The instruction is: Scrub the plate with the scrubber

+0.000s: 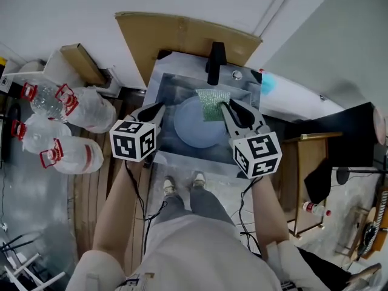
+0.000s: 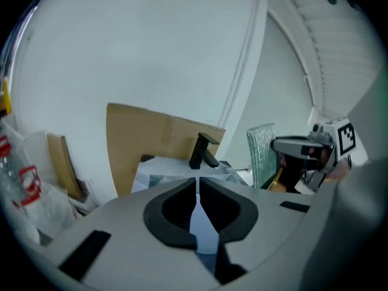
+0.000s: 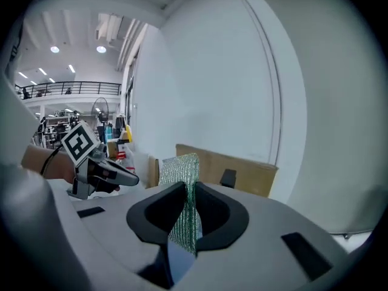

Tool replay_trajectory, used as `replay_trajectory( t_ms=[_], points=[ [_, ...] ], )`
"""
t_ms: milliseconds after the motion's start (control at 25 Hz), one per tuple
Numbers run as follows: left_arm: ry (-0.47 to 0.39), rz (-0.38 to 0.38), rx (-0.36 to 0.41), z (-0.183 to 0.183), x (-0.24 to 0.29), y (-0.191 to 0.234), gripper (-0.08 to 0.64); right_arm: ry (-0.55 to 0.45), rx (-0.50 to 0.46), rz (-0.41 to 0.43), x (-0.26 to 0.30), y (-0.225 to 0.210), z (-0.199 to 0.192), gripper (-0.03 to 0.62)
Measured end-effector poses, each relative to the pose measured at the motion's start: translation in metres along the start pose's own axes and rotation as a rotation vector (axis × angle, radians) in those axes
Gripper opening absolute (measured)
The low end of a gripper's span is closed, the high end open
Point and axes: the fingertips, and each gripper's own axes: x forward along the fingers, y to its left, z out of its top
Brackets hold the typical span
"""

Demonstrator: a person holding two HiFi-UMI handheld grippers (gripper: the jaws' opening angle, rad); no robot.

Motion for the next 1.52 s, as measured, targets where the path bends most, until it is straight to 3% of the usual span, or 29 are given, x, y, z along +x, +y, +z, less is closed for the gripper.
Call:
replay_trajectory(
  t_ms=[80, 160, 520, 800, 1080, 1240, 1520],
  points=[
    [-0.021, 0.027, 0.13, 0.019, -0.018, -0.009, 0.032, -0.053, -0.021, -0.021, -0.016, 0.003, 0.02, 0.084],
    [-0.052, 0.025, 0.211, 0.036, -0.036, -0.019, 0.031, -0.096, -0.045, -0.038, -0.032, 0.007, 0.038, 0.084],
    [-0.252, -0.016, 0.333, 0.101, -0.123, -0.062, 0.029, -0.283, -0.013, -0.022, -0.094, 0.04, 0.113, 0.084],
    [-0.372, -0.034, 0.459, 0.127, -0.165, -0.1, 0.029, -0.384, -0.032, 0.019, -0.139, 0.063, 0.156, 0.084],
    [-0.393, -0.059, 0.514, 0.136, -0.195, -0.131, 0.028, -0.446, -0.068, 0.026, -0.168, 0.081, 0.176, 0.083],
    [-0.447, -0.088, 0.475, 0.136, -0.205, -0.132, 0.025, -0.424, -0.106, 0.044, -0.17, 0.091, 0.172, 0.083],
    [-0.47, -0.084, 0.446, 0.129, -0.214, -0.126, 0.023, -0.393, -0.069, 0.056, -0.169, 0.094, 0.157, 0.083]
  ],
)
